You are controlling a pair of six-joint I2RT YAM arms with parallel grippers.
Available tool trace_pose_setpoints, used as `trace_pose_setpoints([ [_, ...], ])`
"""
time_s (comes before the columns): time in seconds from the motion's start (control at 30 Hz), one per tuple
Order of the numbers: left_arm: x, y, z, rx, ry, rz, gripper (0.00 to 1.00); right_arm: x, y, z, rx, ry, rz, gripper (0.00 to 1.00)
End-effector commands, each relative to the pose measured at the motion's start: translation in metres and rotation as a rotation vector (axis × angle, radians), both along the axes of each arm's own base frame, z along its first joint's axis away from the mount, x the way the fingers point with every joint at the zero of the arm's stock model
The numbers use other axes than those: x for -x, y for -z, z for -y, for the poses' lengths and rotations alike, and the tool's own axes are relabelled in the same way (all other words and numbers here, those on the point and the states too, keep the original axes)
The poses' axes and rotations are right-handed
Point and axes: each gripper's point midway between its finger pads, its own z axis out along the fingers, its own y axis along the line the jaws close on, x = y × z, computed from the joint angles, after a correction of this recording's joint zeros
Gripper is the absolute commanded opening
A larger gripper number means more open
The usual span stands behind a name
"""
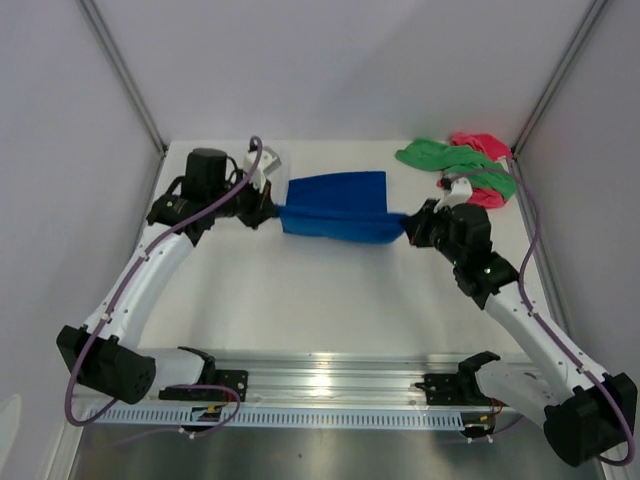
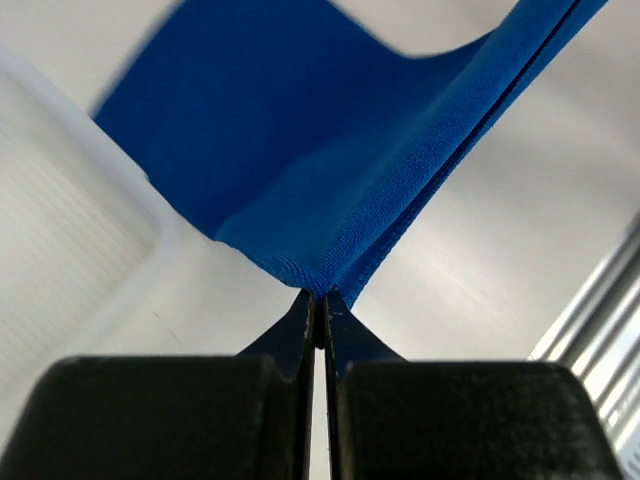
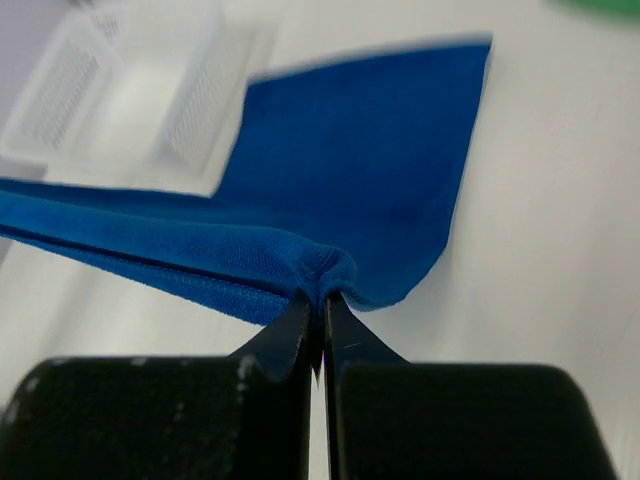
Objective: Roll the towels
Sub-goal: Flatten the towel
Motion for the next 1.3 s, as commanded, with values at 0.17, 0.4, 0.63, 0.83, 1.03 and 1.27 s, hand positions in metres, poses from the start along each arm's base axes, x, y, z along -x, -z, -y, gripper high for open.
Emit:
trace_pose_setpoints([
  [0.17,0.1,0.142,-0.041,-0.296,0.119,-0.298,0.01,0.093,0.141,-0.006,0.051,0.053,-0.438,0.0],
  [0.4,0.14,0.209,-0.055,-0.373,0.169,-0.479,0.01,0.143,0.203,-0.008,0.138,0.072,-0.641,0.0],
  [0.63,0.162,0.242,-0.057,-0.43,0.23,-0.617,0.01,0.179,0.236,-0.009,0.151,0.06,-0.768,0.0],
  [0.83,0.183,0.255,-0.057,-0.494,0.298,-0.678,0.01,0.194,0.241,-0.002,0.183,0.082,-0.815,0.0],
  [1.03,0.188,0.259,-0.058,-0.512,0.309,-0.696,0.02,0.196,0.246,-0.004,0.194,0.091,-0.848,0.01],
  [1.27,0.199,0.265,-0.058,-0.545,0.35,-0.694,0.24,0.205,0.248,-0.004,0.202,0.104,-0.877,0.16],
])
